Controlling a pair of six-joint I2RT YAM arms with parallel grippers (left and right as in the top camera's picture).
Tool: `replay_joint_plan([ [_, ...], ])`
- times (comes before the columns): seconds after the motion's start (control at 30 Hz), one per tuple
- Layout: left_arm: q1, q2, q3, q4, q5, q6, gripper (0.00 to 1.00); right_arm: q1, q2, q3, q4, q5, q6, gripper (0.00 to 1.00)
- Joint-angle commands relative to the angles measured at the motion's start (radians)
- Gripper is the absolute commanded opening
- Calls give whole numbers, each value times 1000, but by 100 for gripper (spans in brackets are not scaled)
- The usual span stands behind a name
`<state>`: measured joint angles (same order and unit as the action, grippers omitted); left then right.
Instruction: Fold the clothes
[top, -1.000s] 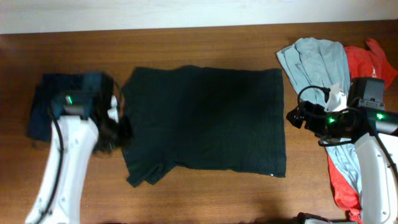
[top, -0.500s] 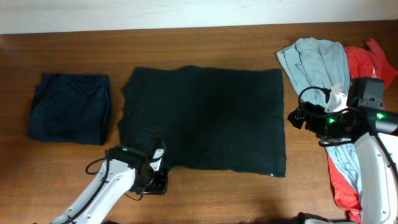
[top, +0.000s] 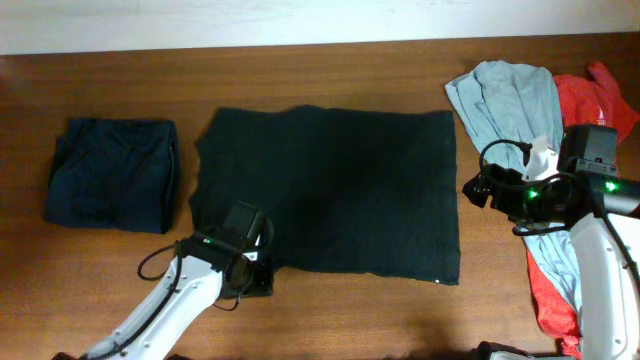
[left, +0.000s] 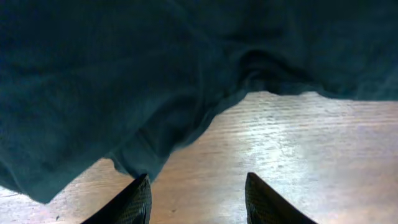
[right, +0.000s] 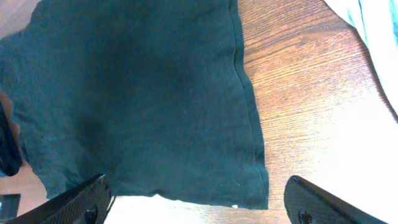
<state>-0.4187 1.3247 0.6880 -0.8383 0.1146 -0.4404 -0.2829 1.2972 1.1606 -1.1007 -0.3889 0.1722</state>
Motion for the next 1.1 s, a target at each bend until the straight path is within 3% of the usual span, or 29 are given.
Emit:
replay_joint_plan([
  [0.0, -3, 106, -4, 39, -22, -19, 49, -6, 7, 3, -4, 12, -11, 94],
  [0.13, -3, 217, -4, 61, -15, -19, 50, -6, 7, 3, -5, 12, -11, 94],
  [0.3, -3, 237, -3, 74, -7, -19, 49, -5, 7, 3, -7, 12, -11, 94],
  [0.37, -3, 237, -3, 74, -7, -19, 29, -6, 7, 3, -6, 13, -11, 94],
  [0.43, -3, 236, 7, 58, -6, -19, 0, -5, 7, 3, -8, 13, -11, 94],
  [0.8, -3, 125, 297, -267, -51, 54, 0, -6, 69, -27, -27, 166, 54, 90],
  [0.97, -3, 107, 339, -304, -97, 79, 0, -6, 152, -103, -29, 164, 55, 79],
  [1.07, -3, 107, 339, -304, -97, 79, 0, -5, 170, -161, -41, 147, 53, 79],
])
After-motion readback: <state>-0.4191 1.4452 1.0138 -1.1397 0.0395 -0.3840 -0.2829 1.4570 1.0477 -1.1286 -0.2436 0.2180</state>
